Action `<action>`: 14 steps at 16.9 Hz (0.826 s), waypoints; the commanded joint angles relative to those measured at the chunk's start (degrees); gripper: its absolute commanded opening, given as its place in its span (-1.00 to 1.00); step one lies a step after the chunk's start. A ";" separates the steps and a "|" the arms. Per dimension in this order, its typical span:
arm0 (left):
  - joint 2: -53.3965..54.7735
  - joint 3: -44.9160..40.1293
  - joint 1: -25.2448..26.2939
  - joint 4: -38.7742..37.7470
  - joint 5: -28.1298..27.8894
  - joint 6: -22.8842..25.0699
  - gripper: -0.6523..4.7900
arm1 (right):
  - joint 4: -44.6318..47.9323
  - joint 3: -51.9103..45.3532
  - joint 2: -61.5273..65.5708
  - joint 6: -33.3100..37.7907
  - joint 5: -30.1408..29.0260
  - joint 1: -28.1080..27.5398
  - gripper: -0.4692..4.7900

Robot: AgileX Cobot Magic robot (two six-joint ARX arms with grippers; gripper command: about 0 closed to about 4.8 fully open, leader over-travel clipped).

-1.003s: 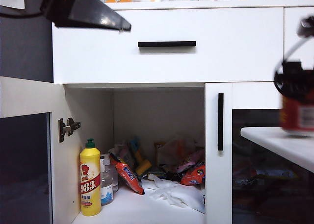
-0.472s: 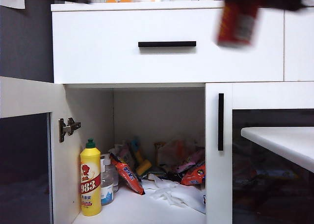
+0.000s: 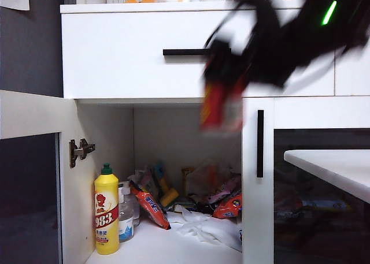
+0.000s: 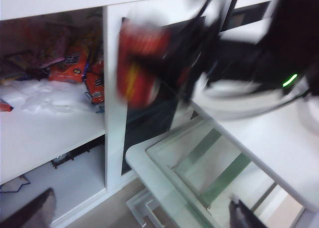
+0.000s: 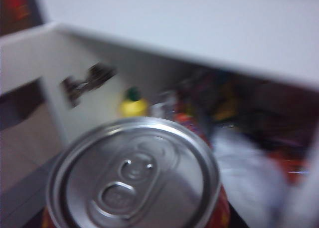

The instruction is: Open the left door of the white cabinet, pick up a can of beverage from the table on the right, place it inside the cabinet, and finally close the cabinet door.

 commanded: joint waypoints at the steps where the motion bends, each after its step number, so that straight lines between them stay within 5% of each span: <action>1: 0.07 0.07 -0.02 -1.44 -1.22 -0.02 1.00 | 19.39 2.03 12.00 0.46 -1.27 1.75 -0.36; 14: -2.54 0.11 0.00 -5.07 -2.49 0.90 1.00 | 7.67 48.81 49.07 1.75 -0.66 6.54 -0.36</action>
